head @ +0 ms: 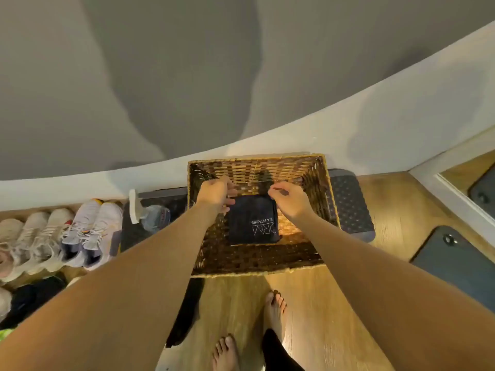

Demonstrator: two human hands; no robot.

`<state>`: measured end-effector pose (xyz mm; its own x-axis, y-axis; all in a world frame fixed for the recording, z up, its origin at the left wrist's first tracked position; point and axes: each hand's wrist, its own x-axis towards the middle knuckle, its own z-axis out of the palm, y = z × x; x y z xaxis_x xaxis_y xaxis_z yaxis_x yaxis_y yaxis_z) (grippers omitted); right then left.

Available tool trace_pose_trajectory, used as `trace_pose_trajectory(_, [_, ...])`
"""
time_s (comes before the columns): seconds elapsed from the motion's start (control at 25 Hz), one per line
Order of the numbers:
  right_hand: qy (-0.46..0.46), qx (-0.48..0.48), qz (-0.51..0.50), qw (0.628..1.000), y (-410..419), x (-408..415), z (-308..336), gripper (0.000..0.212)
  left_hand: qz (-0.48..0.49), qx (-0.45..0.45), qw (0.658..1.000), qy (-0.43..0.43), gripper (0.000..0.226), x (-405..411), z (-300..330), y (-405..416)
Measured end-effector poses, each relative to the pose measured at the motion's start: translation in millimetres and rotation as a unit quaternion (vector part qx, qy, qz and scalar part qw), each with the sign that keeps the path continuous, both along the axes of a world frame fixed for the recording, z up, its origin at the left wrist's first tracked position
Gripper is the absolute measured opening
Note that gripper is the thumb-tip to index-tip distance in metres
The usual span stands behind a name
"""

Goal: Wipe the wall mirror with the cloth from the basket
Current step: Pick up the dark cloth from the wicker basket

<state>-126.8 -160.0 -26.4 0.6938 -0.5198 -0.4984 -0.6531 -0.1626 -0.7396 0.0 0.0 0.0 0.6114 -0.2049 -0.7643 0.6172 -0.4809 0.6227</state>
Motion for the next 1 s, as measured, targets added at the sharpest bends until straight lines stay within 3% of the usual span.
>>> trace_pose_trajectory(0.2, [0.072, 0.008, 0.010, 0.997, -3.8, 5.5, -119.9, 0.046, -0.013, 0.092, 0.995, 0.026, 0.031, 7.2, -145.4, -12.2])
trace_pose_trajectory(0.44, [0.133, -0.034, -0.002, 0.990, -7.2, 21.7, -199.3, 0.073, -0.093, 0.178, 0.980, 0.013, 0.058, 11.8, -229.5, -22.1])
trace_pose_trajectory(0.64, [0.138, -0.037, -0.031, 0.989, -1.2, 24.3, -207.0, 0.077, -0.112, 0.181, 0.977, 0.009, 0.078, -2.2, -245.3, -27.5])
trace_pose_trajectory(0.84, [0.106, -0.022, -0.013, 0.994, -2.4, 28.9, -189.4, 0.062, -0.070, 0.156, 0.985, 0.021, 0.055, -9.3, -231.3, -32.5])
trace_pose_trajectory(1.0, [0.072, -0.017, -0.010, 0.997, -6.4, 35.2, -128.6, 0.043, -0.052, 0.132, 0.990, -0.028, 0.049, -3.9, -167.4, -34.0])
